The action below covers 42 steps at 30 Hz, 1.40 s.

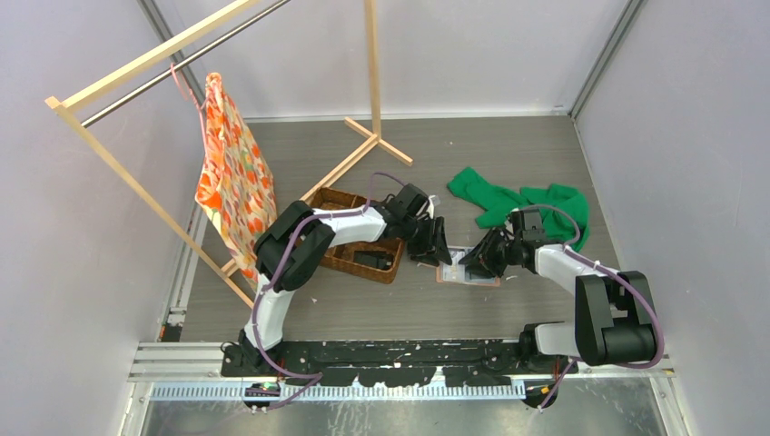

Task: Take the credit cards out of the card holder
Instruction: Remove the credit card from the card holder.

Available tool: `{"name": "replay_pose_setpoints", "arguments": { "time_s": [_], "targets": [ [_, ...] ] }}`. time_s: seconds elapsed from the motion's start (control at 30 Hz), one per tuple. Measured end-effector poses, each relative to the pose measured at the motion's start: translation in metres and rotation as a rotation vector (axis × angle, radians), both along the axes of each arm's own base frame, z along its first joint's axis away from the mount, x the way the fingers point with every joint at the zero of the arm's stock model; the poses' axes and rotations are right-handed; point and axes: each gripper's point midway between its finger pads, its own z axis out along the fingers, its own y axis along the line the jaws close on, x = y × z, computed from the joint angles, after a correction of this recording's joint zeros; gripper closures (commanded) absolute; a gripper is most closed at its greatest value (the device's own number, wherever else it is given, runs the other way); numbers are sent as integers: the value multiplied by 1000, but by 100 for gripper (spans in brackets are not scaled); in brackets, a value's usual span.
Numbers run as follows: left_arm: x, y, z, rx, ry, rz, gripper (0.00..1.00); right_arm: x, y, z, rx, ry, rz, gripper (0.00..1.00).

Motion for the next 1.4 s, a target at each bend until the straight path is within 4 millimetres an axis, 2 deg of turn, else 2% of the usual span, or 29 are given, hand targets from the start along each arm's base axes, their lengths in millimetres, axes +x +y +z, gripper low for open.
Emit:
{"name": "replay_pose_setpoints", "arguments": {
  "time_s": [0.2,0.53,0.87,1.07,1.4],
  "targets": [
    [1,-2,-1,-8,-2,0,60,5,3,4,13,-24,4,67],
    [1,-4,-2,-16,1,-3,60,8,10,6,40,-41,18,69],
    [1,-4,-2,-17,-1,-4,59,8,-2,10,-38,-66,-3,68],
    [1,-4,-2,-18,0,-5,59,5,-1,2,-44,-31,4,68],
    [1,-4,-2,-18,1,-5,59,3,3,0,-41,-25,20,68]
  ]
}}
